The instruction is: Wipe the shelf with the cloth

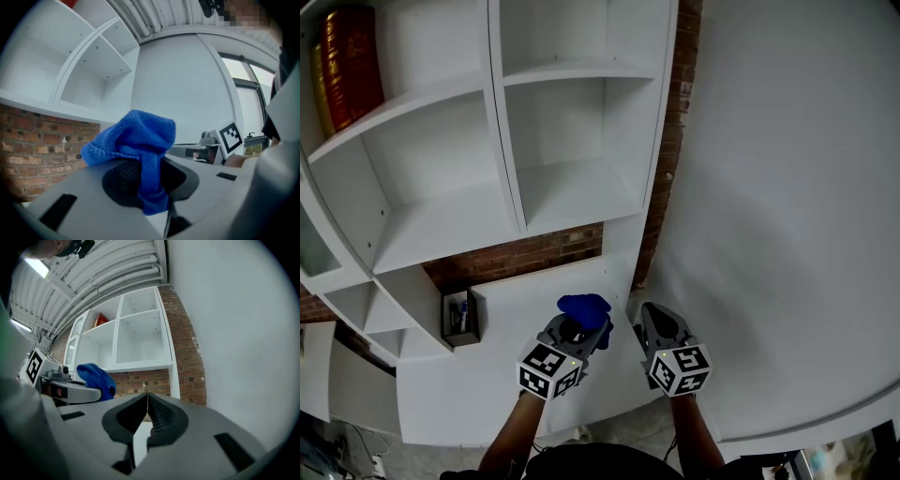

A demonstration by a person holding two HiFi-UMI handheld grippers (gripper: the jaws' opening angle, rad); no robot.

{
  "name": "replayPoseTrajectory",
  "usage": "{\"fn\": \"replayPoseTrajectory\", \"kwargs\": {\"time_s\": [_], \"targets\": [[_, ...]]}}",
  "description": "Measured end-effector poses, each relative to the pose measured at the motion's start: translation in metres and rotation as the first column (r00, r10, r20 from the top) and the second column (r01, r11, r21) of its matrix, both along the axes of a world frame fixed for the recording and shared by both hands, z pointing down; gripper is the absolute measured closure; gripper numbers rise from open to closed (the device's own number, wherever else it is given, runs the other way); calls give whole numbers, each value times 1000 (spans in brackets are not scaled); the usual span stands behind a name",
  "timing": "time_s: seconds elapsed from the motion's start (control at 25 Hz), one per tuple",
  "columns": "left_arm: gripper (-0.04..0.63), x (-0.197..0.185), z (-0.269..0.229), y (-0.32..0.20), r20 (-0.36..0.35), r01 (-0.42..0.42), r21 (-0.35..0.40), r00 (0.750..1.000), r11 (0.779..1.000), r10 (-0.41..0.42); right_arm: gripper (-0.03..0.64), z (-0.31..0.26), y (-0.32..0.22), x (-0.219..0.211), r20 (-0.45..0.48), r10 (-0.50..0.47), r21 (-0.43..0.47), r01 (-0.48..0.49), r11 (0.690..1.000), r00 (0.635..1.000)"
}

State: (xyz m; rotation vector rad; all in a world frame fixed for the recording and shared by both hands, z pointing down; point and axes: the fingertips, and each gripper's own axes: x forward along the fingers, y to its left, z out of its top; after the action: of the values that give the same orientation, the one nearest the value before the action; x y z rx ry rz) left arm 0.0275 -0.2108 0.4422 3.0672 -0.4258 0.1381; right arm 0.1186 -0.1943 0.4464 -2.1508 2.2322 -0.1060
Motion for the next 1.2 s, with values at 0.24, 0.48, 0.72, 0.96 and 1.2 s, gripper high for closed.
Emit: {"fn": "replayPoseTrajectory", "kwargs": {"time_s": [0.24,0.48,0.72,0.96,1.2], "targets": [[506,4,-6,-24,-4,-24,5,1000,1000,24,597,-8,-25,5,-22,22,-4,-22,1000,1000],[506,4,-11,-43,-21,-42,8,999,999,43,597,-9,-45,5,-41,36,-25,-37,999,999],[506,3,-5,-56,7,-59,-9,998,998,59,597,-3,-58,0,-52,41,-42,-44,998,998],[506,7,-13,-67,46,-69,-10,996,998,70,597,-7,-72,2,-53,33,-37,-35,999,998],[506,17,-30,-72,55,-55,54,997,997,52,597,-11,-83,12,-45,8,-24,-9,1000,999]]}}
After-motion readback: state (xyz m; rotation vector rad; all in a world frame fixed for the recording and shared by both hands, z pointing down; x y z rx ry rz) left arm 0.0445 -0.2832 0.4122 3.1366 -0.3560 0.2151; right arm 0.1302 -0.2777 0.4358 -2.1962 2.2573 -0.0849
